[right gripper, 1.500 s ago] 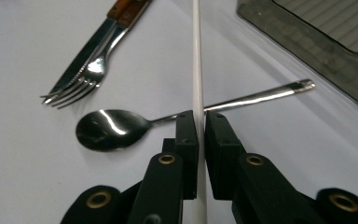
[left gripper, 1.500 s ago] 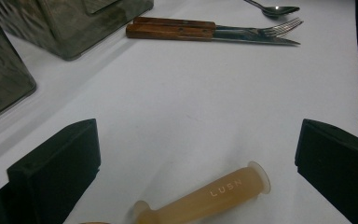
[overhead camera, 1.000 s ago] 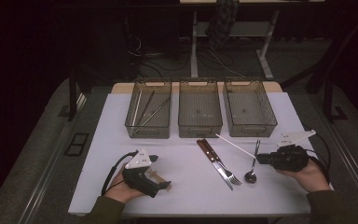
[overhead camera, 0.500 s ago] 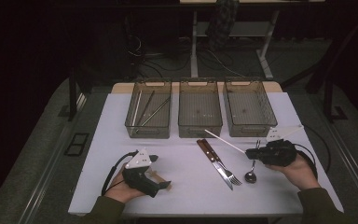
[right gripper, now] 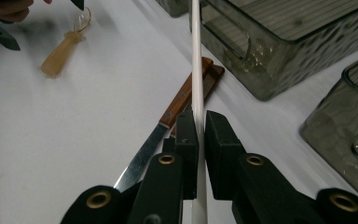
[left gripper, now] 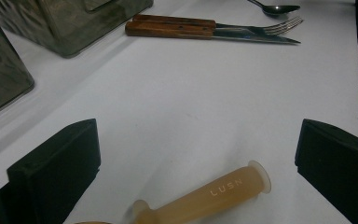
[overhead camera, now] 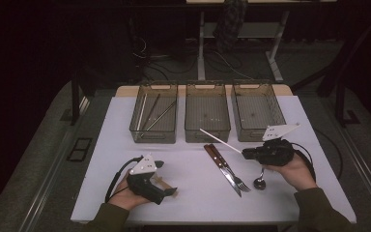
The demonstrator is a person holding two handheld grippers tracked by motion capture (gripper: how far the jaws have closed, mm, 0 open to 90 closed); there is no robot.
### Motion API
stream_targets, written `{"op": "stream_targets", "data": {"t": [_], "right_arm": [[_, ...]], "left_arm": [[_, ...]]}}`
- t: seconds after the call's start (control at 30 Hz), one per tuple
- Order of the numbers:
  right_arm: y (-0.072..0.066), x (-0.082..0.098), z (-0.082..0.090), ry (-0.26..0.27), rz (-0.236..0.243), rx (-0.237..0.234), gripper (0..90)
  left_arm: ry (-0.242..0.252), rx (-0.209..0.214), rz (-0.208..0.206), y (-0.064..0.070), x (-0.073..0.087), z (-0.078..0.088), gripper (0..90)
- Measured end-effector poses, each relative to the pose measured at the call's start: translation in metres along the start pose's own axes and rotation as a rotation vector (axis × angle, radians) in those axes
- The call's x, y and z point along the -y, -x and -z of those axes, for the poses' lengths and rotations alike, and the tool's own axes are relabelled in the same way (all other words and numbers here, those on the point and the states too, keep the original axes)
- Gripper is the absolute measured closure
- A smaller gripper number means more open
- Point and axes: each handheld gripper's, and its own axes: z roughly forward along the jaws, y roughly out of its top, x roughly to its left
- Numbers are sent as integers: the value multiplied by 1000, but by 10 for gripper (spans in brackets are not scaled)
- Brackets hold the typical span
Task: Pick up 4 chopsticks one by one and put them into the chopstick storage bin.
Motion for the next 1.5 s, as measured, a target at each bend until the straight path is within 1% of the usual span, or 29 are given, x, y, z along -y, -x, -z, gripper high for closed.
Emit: {"op": "stream_targets", "data": {"t": [0.1, 0.17, 0.27, 0.47, 0.63, 0.77, 0.83, 0.97, 1.1, 1.2, 1.4, 1.43, 1.5], "right_arm": [[-1, -6, -3, 9, 0, -1, 839], [-2, -11, -5, 14, 10, 3, 839], [-3, -18, -10, 7, 19, 7, 839], [-3, -32, -21, 16, 16, 18, 839], [-1, -44, -30, 7, 8, 31, 839], [0, -55, -36, -6, 12, 50, 839], [1, -60, -40, -8, 12, 51, 839], [5, -68, -47, -16, 3, 66, 839], [9, -76, -55, -26, -8, 71, 839], [12, -82, -60, -23, -18, 70, 839], [13, -96, -70, -36, -31, 72, 839], [13, -98, -72, -36, -26, 72, 839], [14, -102, -74, -37, -36, 73, 839]], "left_arm": [[2, -1, 0, 0, 0, 0, 0], [2, -3, 2, 0, 0, 0, 0], [1, -5, 8, -1, 1, 0, 0], [3, -3, 7, -1, 1, 0, 0], [5, -1, 10, -1, 1, 0, 0], [7, 1, 7, -1, 1, 0, 0], [6, 1, 5, 0, 0, 0, 0], [8, 4, 5, 0, 0, 0, 0], [7, 7, 5, -1, 0, 0, 0], [6, 8, 3, 0, 0, 0, 0], [10, 10, 6, -1, 1, 0, 0], [10, 11, 6, 0, 1, 0, 0], [8, 12, 3, 0, 1, 0, 0]]}}
